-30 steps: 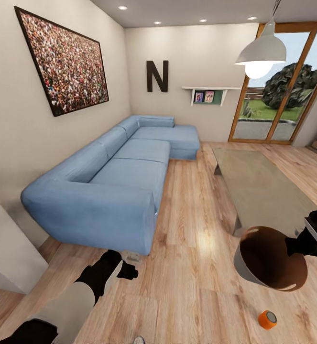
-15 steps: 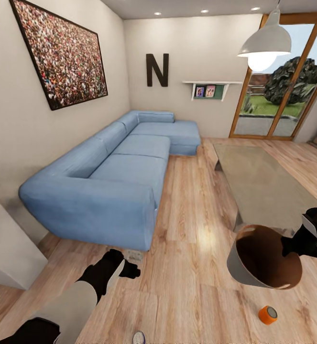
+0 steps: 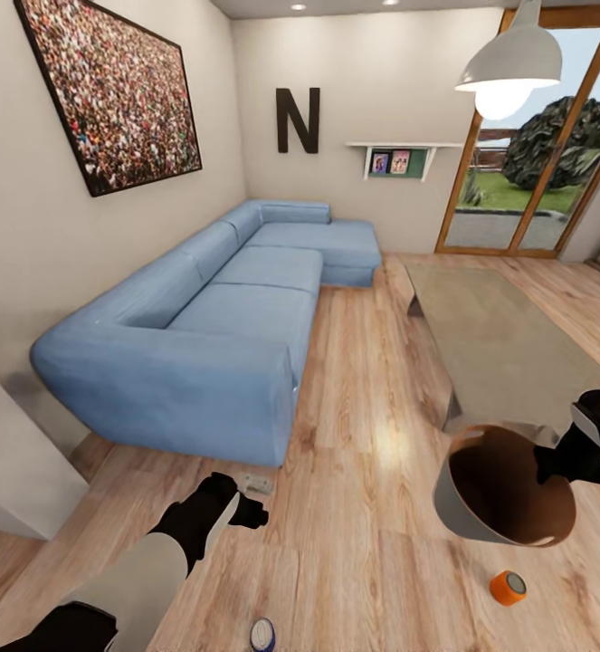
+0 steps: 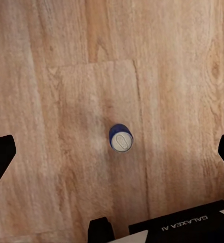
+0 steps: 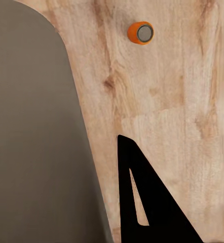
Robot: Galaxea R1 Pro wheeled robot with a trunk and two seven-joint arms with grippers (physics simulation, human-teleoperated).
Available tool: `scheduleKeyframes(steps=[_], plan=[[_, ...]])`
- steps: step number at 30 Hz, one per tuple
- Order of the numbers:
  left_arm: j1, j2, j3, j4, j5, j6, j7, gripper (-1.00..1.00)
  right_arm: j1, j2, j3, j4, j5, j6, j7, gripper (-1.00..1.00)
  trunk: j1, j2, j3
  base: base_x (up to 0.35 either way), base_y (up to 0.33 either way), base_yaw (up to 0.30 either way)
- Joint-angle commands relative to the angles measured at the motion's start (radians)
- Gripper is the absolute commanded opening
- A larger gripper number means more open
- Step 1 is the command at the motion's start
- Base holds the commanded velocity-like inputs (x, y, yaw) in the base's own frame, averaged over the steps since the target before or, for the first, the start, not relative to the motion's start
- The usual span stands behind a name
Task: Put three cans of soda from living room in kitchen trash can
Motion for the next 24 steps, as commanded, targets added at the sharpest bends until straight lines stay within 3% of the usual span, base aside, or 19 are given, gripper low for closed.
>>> scheduleKeyframes(steps=[1, 24], plan=[[0.000, 0.000, 0.000, 0.000, 0.000, 0.000, 0.001, 1.00, -0.001, 0.001, -0.011, 0.000, -0.020, 0.002, 0.000, -1.00, 0.004, -0.007, -0.005, 0.000, 0.000, 0.000], [0.000, -0.008, -0.001, 0.001, -0.003, 0.000, 0.005, 1.00, -0.002, 0.006, -0.001, -0.004, -0.020, 0.002, 0.001, -1.00, 0.092, -0.168, -0.112, 0.000, 0.000, 0.000]])
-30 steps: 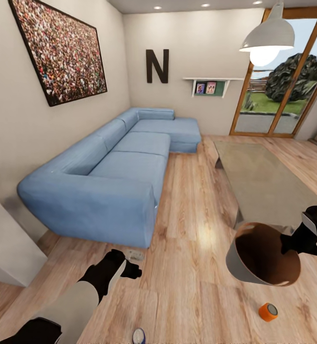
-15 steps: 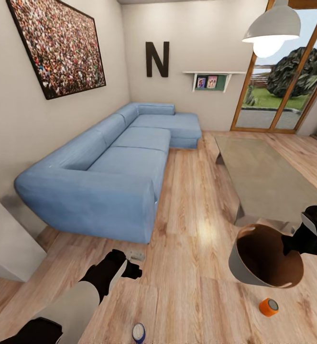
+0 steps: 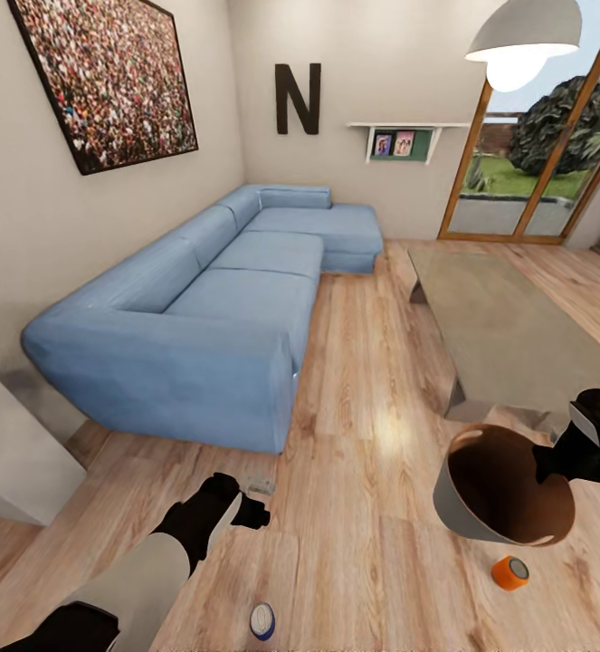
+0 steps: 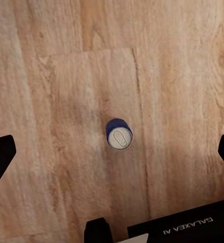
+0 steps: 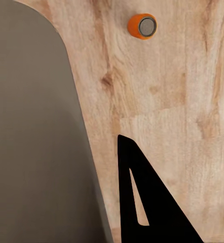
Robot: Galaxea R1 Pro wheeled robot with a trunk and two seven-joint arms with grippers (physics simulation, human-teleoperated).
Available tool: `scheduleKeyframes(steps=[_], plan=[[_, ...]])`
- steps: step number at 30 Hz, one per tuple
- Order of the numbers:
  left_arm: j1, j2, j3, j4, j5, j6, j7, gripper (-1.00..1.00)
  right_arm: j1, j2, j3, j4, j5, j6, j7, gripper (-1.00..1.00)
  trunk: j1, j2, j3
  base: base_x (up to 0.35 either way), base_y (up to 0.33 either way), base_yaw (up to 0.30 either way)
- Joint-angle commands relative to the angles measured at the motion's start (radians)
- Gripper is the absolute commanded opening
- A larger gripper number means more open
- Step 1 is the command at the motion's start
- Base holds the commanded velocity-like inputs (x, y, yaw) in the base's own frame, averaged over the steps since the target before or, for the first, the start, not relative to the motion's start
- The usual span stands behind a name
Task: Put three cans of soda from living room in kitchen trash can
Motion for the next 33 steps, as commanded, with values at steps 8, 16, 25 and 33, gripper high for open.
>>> scheduleKeyframes(steps=[8, 16, 25, 33], plan=[[0.000, -0.004, -0.001, 0.000, 0.000, 0.000, -0.001, 1.00, -0.017, -0.001, -0.013, -0.003, -0.017, 0.002, 0.000, -1.00, 0.031, -0.056, -0.037, 0.000, 0.000, 0.000], [0.001, -0.007, -0.001, 0.000, 0.000, -0.001, -0.001, 1.00, -0.048, 0.001, -0.012, 0.001, -0.017, 0.002, 0.000, -1.00, 0.061, -0.112, -0.075, 0.000, 0.000, 0.000], [0.001, -0.011, -0.001, 0.000, 0.000, -0.002, -0.002, 1.00, -0.084, 0.011, -0.009, 0.023, -0.017, 0.002, 0.000, -1.00, 0.096, -0.175, -0.117, 0.000, 0.000, 0.000], [0.001, -0.011, -0.001, 0.000, 0.000, -0.003, -0.002, 1.00, -0.140, 0.034, 0.009, 0.055, -0.017, 0.002, 0.000, -1.00, 0.126, -0.231, -0.154, 0.000, 0.000, 0.000]])
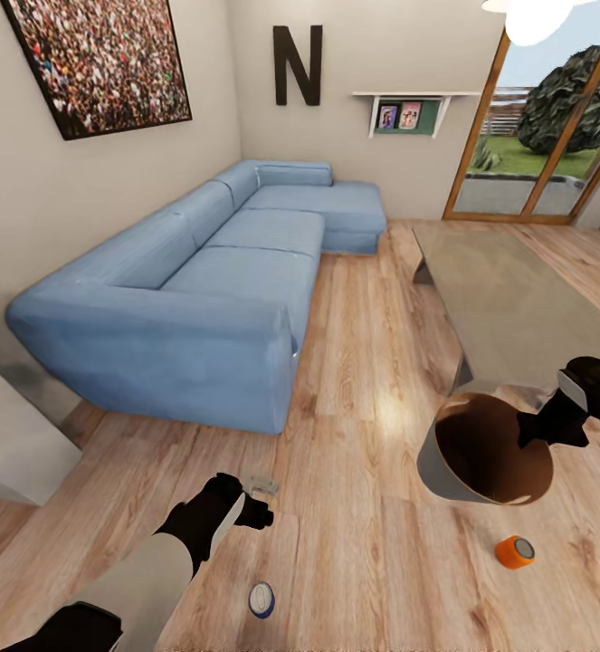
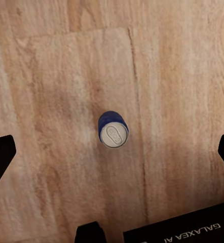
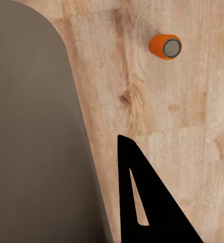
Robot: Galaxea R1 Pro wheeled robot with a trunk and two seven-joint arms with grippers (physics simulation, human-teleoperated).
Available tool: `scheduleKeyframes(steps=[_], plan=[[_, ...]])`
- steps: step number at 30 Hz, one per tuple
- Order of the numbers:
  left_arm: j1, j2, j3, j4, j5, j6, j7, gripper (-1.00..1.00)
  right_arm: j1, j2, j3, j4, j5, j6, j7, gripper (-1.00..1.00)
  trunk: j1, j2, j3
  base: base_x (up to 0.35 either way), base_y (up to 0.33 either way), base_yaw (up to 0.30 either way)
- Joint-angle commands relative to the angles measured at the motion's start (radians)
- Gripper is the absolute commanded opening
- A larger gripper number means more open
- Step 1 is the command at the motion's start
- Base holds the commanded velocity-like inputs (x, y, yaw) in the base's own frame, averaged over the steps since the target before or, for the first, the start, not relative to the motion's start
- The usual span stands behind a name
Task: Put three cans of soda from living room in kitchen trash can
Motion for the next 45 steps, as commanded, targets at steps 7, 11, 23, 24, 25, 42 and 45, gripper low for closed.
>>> scheduleKeyframes(steps=[7, 11, 23, 24, 25, 42, 45], plan=[[0.000, -0.001, 0.000, 0.000, 0.000, 0.000, 0.000, 1.00, -0.057, 0.005, 0.067, 0.006, -0.011, 0.002, 0.001, -1.00, 0.027, -0.049, -0.033, 0.000, 0.000, 0.000], [0.000, -0.001, 0.000, 0.000, 0.000, 0.000, 0.000, 1.00, -0.071, 0.016, 0.083, 0.006, -0.011, 0.002, 0.002, -1.00, 0.042, -0.077, -0.051, 0.000, 0.000, 0.000], [0.001, -0.003, -0.001, 0.000, 0.001, 0.000, 0.000, 1.00, -0.177, 0.044, 0.196, 0.011, -0.011, 0.002, 0.004, -1.00, 0.088, -0.161, -0.107, 0.000, 0.000, 0.000], [0.001, -0.003, 0.000, 0.000, 0.001, 0.000, 0.000, 1.00, -0.181, 0.044, 0.200, 0.011, -0.011, 0.002, 0.004, -1.00, 0.092, -0.168, -0.112, 0.000, 0.000, 0.000], [0.001, -0.003, 0.000, 0.000, 0.001, 0.000, 0.000, 1.00, -0.184, 0.044, 0.203, 0.011, -0.011, 0.002, 0.004, -1.00, 0.096, -0.175, -0.117, 0.000, 0.000, 0.000], [0.001, -0.008, -0.001, 0.007, 0.001, 0.005, 0.001, 1.00, -0.202, 0.046, 0.218, 0.011, -0.011, 0.002, 0.005, -1.00, 0.161, -0.294, -0.196, 0.000, 0.000, 0.000], [0.001, -0.008, -0.001, 0.022, 0.001, 0.006, 0.001, 1.00, -0.202, 0.046, 0.217, 0.011, -0.011, 0.002, 0.005, -1.00, 0.173, -0.315, -0.210, 0.000, 0.000, 0.000]])
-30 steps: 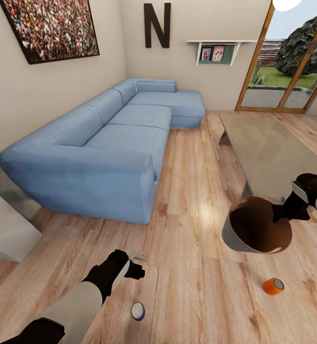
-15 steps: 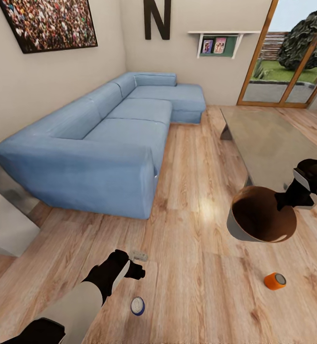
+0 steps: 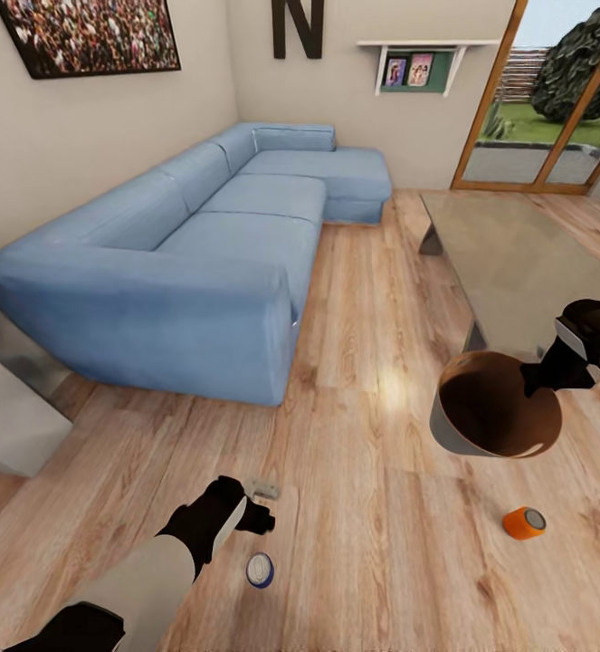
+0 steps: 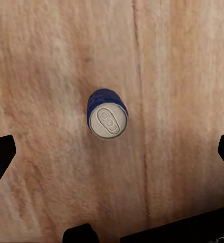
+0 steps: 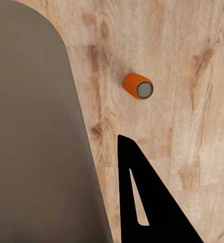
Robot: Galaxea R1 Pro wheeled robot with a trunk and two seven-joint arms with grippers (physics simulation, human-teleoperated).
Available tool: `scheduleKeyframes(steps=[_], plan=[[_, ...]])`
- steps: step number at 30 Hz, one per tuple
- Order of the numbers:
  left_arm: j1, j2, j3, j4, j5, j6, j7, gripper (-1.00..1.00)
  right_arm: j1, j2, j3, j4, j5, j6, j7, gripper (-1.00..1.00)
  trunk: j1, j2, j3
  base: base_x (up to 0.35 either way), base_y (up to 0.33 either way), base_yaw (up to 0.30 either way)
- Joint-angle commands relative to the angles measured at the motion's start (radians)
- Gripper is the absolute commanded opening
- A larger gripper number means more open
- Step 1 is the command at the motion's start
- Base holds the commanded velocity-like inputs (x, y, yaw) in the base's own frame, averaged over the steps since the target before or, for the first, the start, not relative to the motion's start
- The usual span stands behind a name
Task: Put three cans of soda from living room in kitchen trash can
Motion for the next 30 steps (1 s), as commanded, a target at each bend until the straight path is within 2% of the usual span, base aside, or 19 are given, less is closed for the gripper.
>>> scheduleKeyframes(steps=[1, 19, 30], plan=[[0.000, 0.000, 0.000, 0.002, 0.000, 0.000, 0.000, 1.00, -0.001, 0.000, -0.009, 0.000, -0.009, 0.001, 0.001, -1.00, 0.004, -0.007, -0.005, 0.000, 0.000, 0.000], [-0.001, 0.000, 0.000, 0.008, 0.000, -0.001, -0.001, 1.00, 0.000, 0.003, -0.008, 0.000, -0.009, 0.001, 0.001, -1.00, 0.073, -0.133, -0.089, 0.000, 0.000, 0.000], [-0.001, 0.001, 0.000, 0.008, 0.000, -0.002, -0.001, 1.00, 0.000, 0.022, -0.008, 0.000, -0.010, 0.001, 0.001, -1.00, 0.115, -0.210, -0.140, 0.000, 0.000, 0.000]])
